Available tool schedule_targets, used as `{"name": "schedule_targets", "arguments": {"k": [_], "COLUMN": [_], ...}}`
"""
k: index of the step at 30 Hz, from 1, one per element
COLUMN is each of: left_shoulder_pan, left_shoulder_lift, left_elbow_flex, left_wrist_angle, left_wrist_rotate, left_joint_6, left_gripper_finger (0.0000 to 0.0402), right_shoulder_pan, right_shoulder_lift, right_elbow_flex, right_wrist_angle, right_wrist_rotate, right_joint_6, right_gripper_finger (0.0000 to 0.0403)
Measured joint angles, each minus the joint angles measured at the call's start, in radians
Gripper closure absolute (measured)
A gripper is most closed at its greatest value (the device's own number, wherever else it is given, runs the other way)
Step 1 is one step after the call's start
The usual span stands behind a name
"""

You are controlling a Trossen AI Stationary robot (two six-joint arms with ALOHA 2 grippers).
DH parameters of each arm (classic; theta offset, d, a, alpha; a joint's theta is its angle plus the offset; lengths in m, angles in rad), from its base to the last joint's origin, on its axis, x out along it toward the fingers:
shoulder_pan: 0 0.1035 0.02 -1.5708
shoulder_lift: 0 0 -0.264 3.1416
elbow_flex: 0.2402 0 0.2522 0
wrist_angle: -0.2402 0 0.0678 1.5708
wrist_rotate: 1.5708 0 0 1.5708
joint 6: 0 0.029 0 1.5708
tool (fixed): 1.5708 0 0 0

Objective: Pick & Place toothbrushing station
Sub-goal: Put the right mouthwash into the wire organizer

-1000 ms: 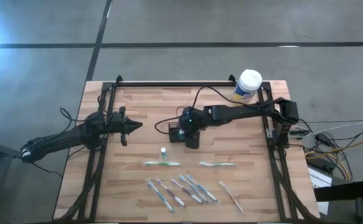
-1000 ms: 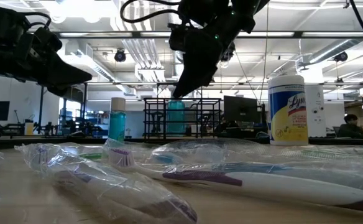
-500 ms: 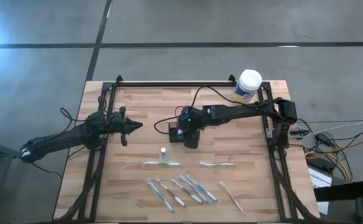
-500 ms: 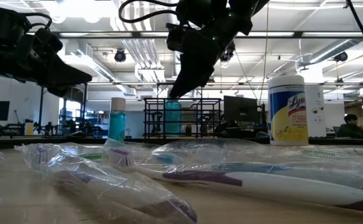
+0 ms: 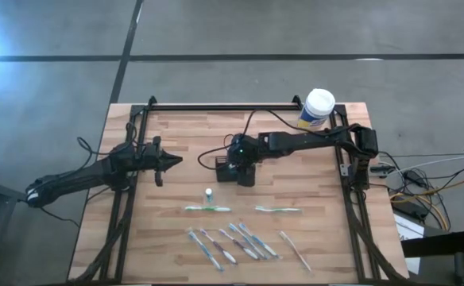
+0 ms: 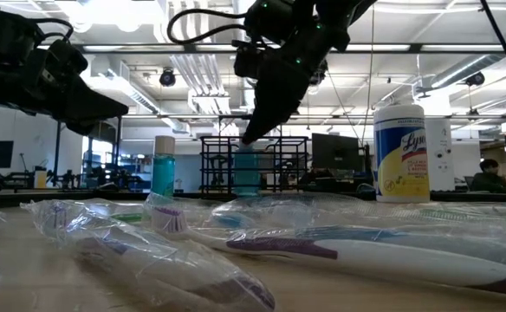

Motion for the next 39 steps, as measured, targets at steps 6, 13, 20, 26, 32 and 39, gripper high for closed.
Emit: {"name": "schedule_targets", "arguments": {"k": [6,13,20,26,32,39], "left_shoulder_pan": [0.000,0.000,0.000,0.000,0.000,0.000], "left_shoulder_lift": [0.007,0.013,0.020,0.020,0.023,0.039], "left_elbow_flex": [0.000,-0.001,-0.001,-0.001,-0.001,-0.002], "left_wrist_angle": [0.000,0.001,0.001,0.001,0.002,0.004], "left_wrist_rotate": [0.000,0.000,0.000,0.000,0.000,0.000], "left_joint_6": [0.008,0.008,0.008,0.008,0.008,0.013], "left_gripper_finger": [0.0376,0.0376,0.0376,0.0376,0.0376,0.0376], "right_shoulder_pan": [-0.001,-0.001,0.000,0.000,-0.001,-0.001], "right_shoulder_lift": [0.006,0.006,0.006,0.006,0.051,0.080], "right_elbow_flex": [0.002,-0.006,-0.021,-0.029,-0.019,0.013], "right_wrist_angle": [0.020,0.038,0.041,0.043,0.074,0.063], "right_wrist_rotate": [-0.023,-0.048,-0.060,-0.059,-0.067,-0.084], "right_joint_6": [0.001,0.032,0.048,0.053,0.050,0.044], "right_gripper_finger": [0.0312,0.0312,0.0312,0.0312,0.0312,0.0311]}}
